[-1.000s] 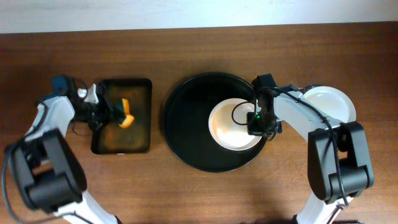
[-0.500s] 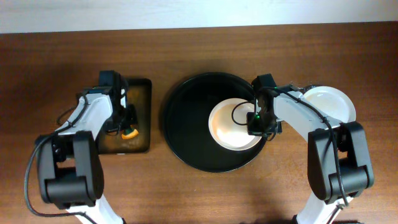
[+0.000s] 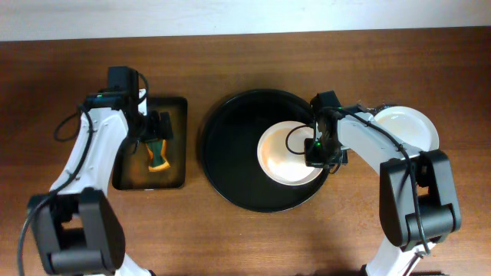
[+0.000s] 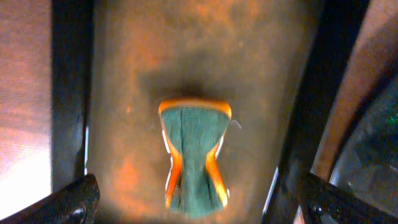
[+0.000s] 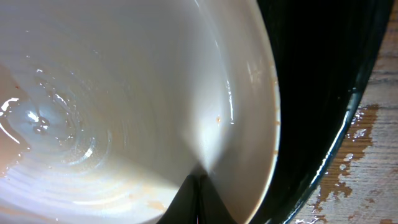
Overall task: Clean dirty plates on tray and stack at the side
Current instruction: 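Carry the last white plate right with the right gripper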
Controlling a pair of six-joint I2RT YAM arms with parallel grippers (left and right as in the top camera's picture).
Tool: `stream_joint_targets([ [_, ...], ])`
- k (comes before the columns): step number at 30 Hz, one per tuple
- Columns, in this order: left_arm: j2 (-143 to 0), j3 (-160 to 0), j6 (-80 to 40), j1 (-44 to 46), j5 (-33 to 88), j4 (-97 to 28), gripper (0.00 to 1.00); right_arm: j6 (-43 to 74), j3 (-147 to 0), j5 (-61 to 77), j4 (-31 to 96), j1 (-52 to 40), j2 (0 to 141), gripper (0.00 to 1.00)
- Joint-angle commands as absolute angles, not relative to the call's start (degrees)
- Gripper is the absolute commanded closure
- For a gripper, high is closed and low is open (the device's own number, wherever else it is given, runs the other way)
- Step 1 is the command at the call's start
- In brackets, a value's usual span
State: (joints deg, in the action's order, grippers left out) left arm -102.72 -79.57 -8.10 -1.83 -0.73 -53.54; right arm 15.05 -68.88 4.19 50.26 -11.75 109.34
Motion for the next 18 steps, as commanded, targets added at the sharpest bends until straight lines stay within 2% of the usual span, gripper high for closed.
stream_joint_targets([
  [1,-99.24,-80.51,-7.20,-1.65,4.38,-58.33,0.01,14.79,-69.01,4.49,52.99,-11.60,109.67,0.96],
  [5,-99.35,-80.51,-7.20,-1.61,4.73,-60.29,0.00,13.98,-74.63,4.47,55.11,-11.46,106.04,0.78],
  [18,-99.35,-80.51,-7.20,-1.58,4.73,-60.49,0.00,14.46,-75.61,4.03,56.10,-6.35,105.91,0.78],
])
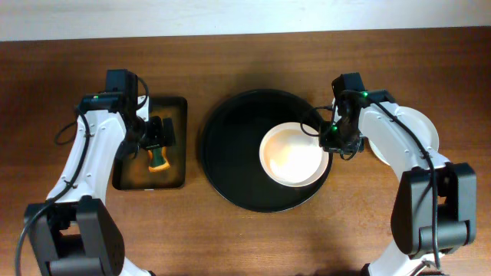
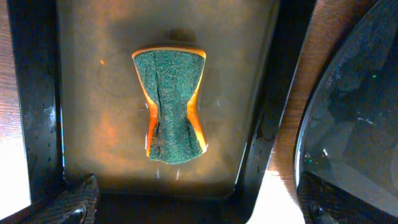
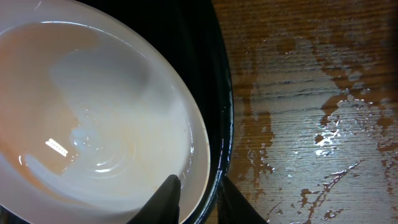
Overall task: Clean dirty plates on tray and stack at the side
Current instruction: 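Carry the last white plate right with the right gripper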
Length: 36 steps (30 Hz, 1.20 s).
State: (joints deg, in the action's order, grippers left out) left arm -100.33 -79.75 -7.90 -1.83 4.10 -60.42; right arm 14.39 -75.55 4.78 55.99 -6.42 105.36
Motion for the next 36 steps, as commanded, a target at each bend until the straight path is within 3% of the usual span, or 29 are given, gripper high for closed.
stream_joint_targets([
  [1,-99.35,-80.51,-7.20,-1.58,4.73,-60.49,0.00,14.46,-75.42,4.08,55.90,-6.35,106.28,0.78],
  [18,-99.35,-80.51,-7.18,-1.58,4.73,-60.27,0.00,14.44,-69.54,9.32,50.89,-6.46,110.43,0.78],
  [23,-99.35,-80.51,-7.20,-1.58,4.73,-60.27,0.01,14.46,-69.49,9.30,50.98,-6.46,110.43,0.83],
  [25,-99.35,-80.51,-7.20,-1.58,4.73,-60.29,0.00,14.48,-68.99,9.30,50.89,-6.46,110.43,0.96],
  [31,-99.35,-80.51,-7.18,-1.58,4.73,-60.29,0.00,14.41,-71.53,8.45,51.09,-6.35,107.83,0.96],
  [36,-99.35,-80.51,-7.18,-1.58,4.73,-60.29,0.01,10.70,-75.02,-0.49,51.81,-6.42,97.49,0.96],
])
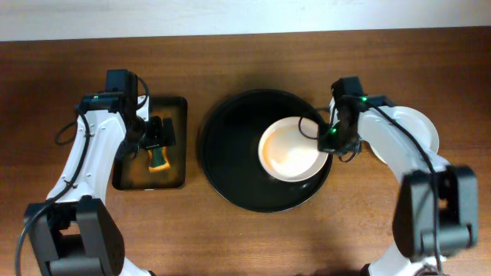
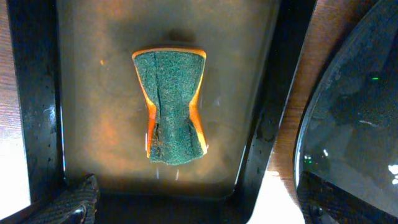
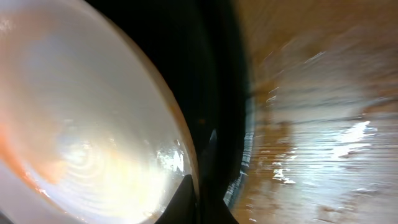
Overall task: Clean dirty plates on tray and stack at the side
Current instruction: 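Carry the last white plate right with the right gripper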
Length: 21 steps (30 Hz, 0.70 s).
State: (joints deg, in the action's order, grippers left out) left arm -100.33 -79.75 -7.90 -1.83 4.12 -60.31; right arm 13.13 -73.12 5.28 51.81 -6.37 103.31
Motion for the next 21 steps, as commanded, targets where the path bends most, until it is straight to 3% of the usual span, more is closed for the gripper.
stream_joint_targets([
  [1,-99.35,-80.51,-7.18,-1.58,4.73,-60.27,0.00,9.98,-75.02,-2.31,51.96,-6.66,95.81,0.96],
  [8,-99.35,-80.51,-7.20,-1.61,4.73,-60.01,0.01,12.38,-75.02,-32.86,51.83,-21.87,92.95,0.96],
  [21,-99.35,-80.51,-7.18,-1.28,4.71,-59.35,0.00,15.51,-75.02,-64.77,49.74,-45.04,92.95,0.96],
])
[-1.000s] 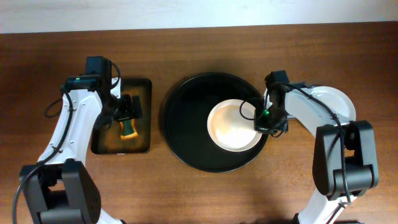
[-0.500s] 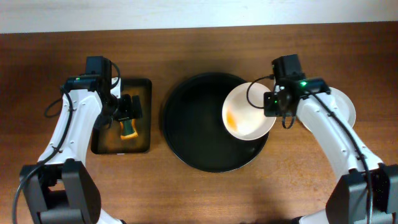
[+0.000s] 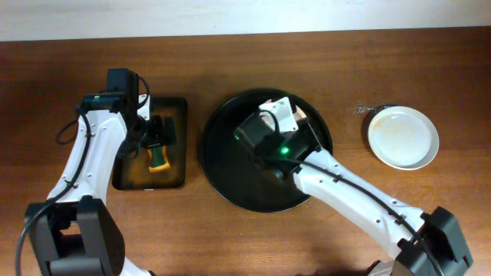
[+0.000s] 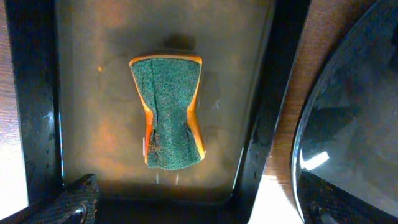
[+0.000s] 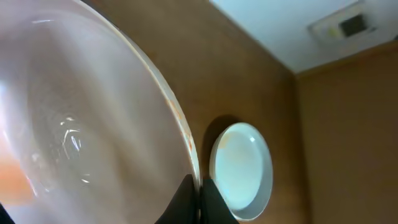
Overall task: Clean dirty plates on tray and stack at the side
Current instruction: 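Carry the last white plate right with the right gripper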
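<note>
My right gripper [image 5: 194,198] is shut on the rim of a wet white plate [image 5: 81,112] and holds it tilted, up off the round black tray [image 3: 222,165]. In the overhead view my raised right arm [image 3: 337,184] covers that plate. A second white plate [image 3: 403,136] lies on the table at the right, also seen below the held plate [image 5: 242,168]. My left gripper [image 4: 199,208] hangs open above the green and orange sponge [image 4: 166,112], which lies in the rectangular black tray [image 3: 126,180].
Water spots mark the wood beside the second plate [image 3: 367,110]. The rectangular tray's black rim [image 4: 267,124] runs between the sponge and the round tray's edge [image 4: 311,143]. The back edge of the table meets a pale wall [image 3: 245,15].
The plate lay in the round tray with my right gripper at its right rim; now it is held tilted in the air and my right arm reaches over the tray. The left gripper barely moved.
At first my left gripper was low over the sponge and my right fingers were at the plate's rim in the round tray. Then the left gripper stood higher and open, the sponge lying in its tray. The right gripper then shut on the rim, and now holds the plate aloft.
</note>
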Controlling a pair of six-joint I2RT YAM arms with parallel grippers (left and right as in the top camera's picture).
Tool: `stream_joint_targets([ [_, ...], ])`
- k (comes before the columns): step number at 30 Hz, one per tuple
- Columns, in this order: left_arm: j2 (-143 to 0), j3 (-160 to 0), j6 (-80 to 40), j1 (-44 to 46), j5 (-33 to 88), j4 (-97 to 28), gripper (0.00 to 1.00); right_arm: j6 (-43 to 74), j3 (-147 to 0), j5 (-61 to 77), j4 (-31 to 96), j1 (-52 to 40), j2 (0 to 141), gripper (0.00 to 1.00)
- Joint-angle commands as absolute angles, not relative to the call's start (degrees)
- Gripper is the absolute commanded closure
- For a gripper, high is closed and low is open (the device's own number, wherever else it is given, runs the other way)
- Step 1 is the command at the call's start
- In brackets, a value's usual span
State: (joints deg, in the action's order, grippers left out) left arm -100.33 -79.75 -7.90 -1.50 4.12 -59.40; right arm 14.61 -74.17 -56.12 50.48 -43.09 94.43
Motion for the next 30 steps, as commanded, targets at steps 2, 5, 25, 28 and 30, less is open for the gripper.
stream_joint_targets([
  [2,-99.35,-80.51,-7.18,-1.28,4.73,-59.18,0.00,15.51,-75.02,-67.70,49.63,-46.46,92.95,0.96],
  [5,-99.35,-80.51,-7.20,-1.17,4.73,-59.18,0.00,15.53,-75.02,-70.72,49.58,-46.92,92.92,0.96],
  [25,-99.35,-80.47,-7.18,-1.17,4.73,-58.81,0.01,19.62,-85.91,-35.38,58.17,-26.46,92.82,0.96],
  [28,-99.35,-80.47,-7.18,-1.17,4.73,-58.81,0.00,19.62,-86.59,-21.10,59.05,-12.29,92.84,0.96],
  [30,-99.37,-80.47,-7.18,-1.17,4.73,-58.81,0.01,19.62,-86.59,-14.87,59.20,-3.97,92.84,0.96],
])
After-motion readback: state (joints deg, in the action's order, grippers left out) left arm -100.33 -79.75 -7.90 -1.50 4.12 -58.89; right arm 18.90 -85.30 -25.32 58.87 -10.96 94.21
